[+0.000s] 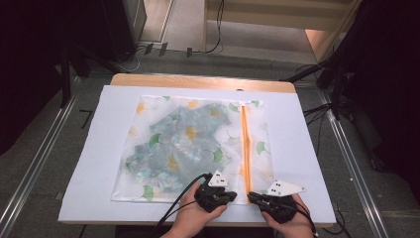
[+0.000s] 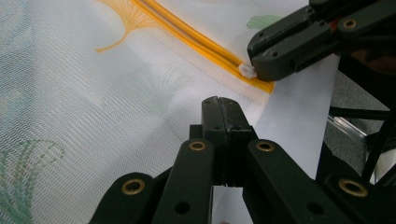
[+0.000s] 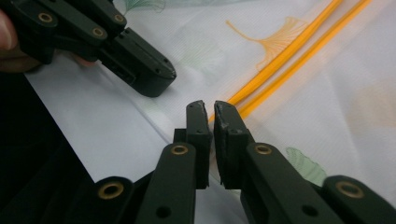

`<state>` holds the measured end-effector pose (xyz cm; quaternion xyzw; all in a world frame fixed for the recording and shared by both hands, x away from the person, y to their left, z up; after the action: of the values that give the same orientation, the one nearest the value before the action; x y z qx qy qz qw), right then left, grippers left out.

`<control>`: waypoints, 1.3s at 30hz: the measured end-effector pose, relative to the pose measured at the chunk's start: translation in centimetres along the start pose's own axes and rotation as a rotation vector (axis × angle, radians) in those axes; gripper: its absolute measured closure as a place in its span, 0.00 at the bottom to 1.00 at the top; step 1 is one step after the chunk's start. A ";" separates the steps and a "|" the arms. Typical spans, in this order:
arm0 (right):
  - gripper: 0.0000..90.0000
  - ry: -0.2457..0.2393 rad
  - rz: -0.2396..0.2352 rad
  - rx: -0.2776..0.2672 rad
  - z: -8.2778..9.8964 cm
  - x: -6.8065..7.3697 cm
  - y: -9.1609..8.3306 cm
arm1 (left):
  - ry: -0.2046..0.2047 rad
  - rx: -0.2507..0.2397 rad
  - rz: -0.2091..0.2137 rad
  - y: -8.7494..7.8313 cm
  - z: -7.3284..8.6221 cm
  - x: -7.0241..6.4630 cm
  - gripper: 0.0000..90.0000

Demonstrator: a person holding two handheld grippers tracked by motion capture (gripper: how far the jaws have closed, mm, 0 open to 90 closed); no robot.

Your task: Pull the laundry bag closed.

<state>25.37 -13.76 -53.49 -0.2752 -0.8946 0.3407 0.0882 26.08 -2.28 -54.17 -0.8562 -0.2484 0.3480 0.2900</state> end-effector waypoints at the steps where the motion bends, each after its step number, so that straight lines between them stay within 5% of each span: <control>1: 1.00 0.009 -0.013 -0.010 0.0 -0.1 -0.1 | -0.003 -0.002 0.003 0.0 0.0 0.0 1.00; 5: 1.00 0.002 0.029 0.002 0.0 -0.6 -0.3 | -0.003 -0.003 0.007 0.1 0.0 0.0 1.00; 12: 0.99 0.016 0.017 -0.002 0.2 -0.5 -0.1 | -0.009 0.002 0.013 0.1 0.0 -0.1 1.00; 16: 0.83 0.009 0.004 -0.013 0.0 -0.1 0.2 | -0.010 0.003 0.018 0.1 0.0 0.0 1.00; 22: 0.75 0.037 -0.054 0.007 1.0 0.3 0.0 | -0.012 0.004 0.026 0.1 0.0 -0.1 1.00; 31: 0.95 -0.028 -0.034 0.031 0.8 0.7 -0.4 | -0.008 0.004 0.019 0.1 0.1 -0.1 1.00; 39: 1.00 0.037 -0.029 -0.022 0.4 -0.4 -1.1 | -0.013 0.004 0.028 0.1 0.0 -0.1 1.00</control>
<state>25.05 -14.90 -53.06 -0.2697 -0.9004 0.3242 0.1067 26.04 -2.38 -54.24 -0.8568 -0.2376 0.3579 0.2851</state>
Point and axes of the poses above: each handheld gripper's, and its own axes: y roughly forward along the jaws, z roughly out of its underside, x roughly to its left, the point moved 9 cm from there along y, roughly forward along the jaws, and after that the axes turned 15 degrees about -y, right-handed, at the moved point
